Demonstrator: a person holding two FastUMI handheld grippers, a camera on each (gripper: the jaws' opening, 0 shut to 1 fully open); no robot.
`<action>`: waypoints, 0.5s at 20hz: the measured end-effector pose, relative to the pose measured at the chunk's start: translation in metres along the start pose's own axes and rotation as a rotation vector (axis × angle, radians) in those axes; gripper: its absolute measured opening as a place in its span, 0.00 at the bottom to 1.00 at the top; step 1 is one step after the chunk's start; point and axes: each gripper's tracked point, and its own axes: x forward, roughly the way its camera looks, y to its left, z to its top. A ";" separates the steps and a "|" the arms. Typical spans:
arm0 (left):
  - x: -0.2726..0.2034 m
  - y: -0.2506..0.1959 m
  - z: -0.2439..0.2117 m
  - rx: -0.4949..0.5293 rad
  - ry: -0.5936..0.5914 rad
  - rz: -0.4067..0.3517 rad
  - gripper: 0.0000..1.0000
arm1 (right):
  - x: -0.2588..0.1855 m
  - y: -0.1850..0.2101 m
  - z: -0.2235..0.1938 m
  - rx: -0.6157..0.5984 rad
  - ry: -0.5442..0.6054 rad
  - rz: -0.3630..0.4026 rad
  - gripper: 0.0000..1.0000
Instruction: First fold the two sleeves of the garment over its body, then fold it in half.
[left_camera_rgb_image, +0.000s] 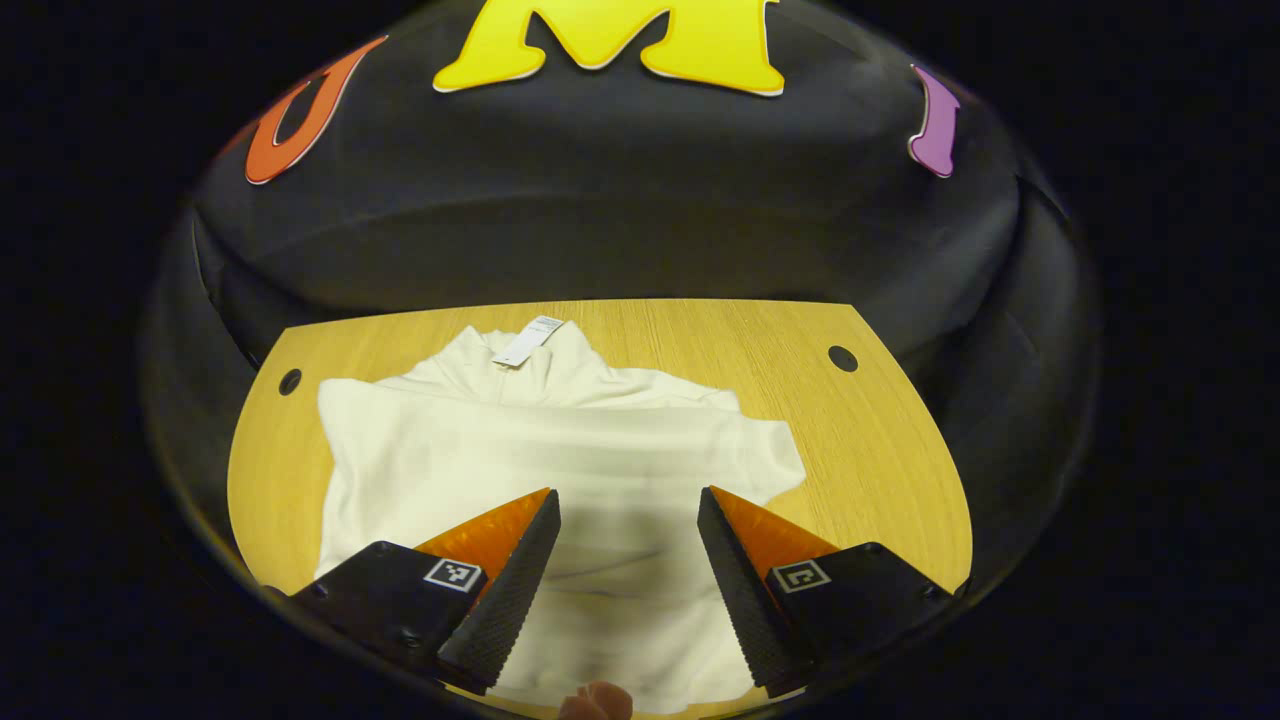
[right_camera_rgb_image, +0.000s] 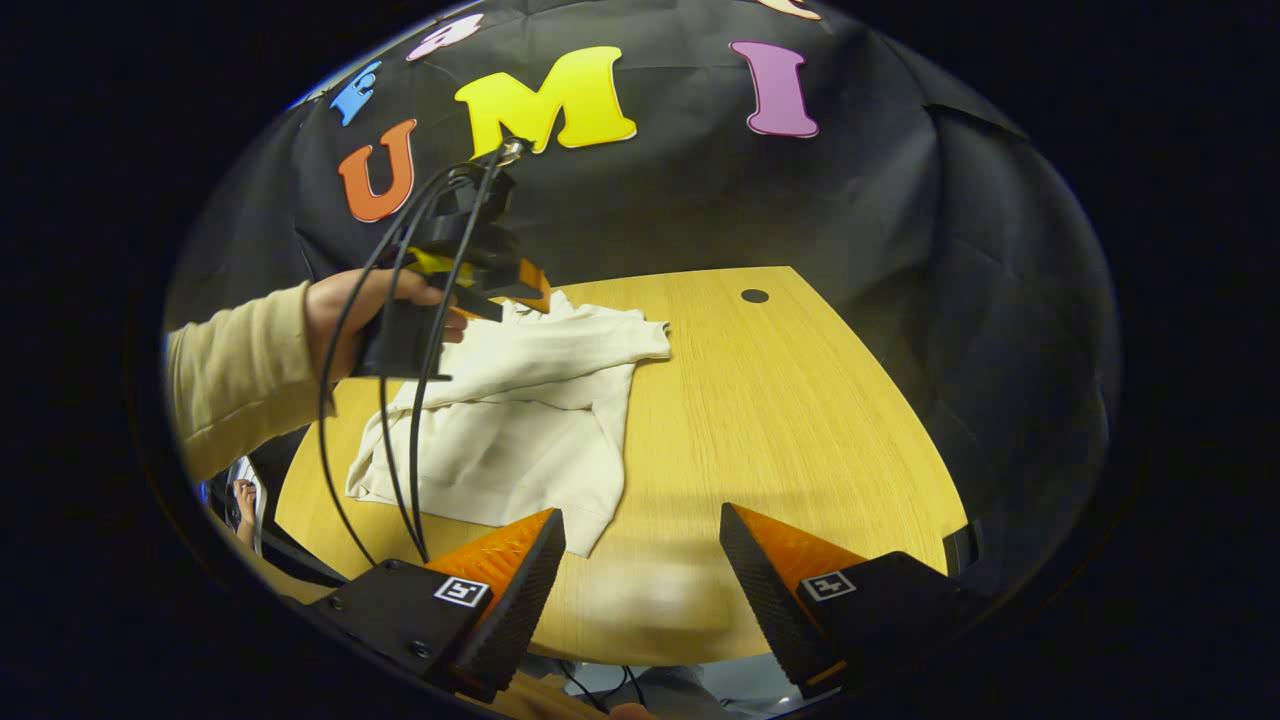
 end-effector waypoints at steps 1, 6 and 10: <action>-0.014 0.017 -0.011 0.028 -0.019 0.009 0.90 | 0.002 0.005 -0.003 0.001 0.007 0.008 0.97; -0.065 0.110 -0.082 0.076 -0.034 0.156 0.93 | 0.014 0.032 -0.022 -0.007 0.059 0.041 0.97; -0.082 0.164 -0.139 0.000 0.025 0.236 0.94 | 0.035 0.051 -0.040 0.005 0.131 0.051 0.94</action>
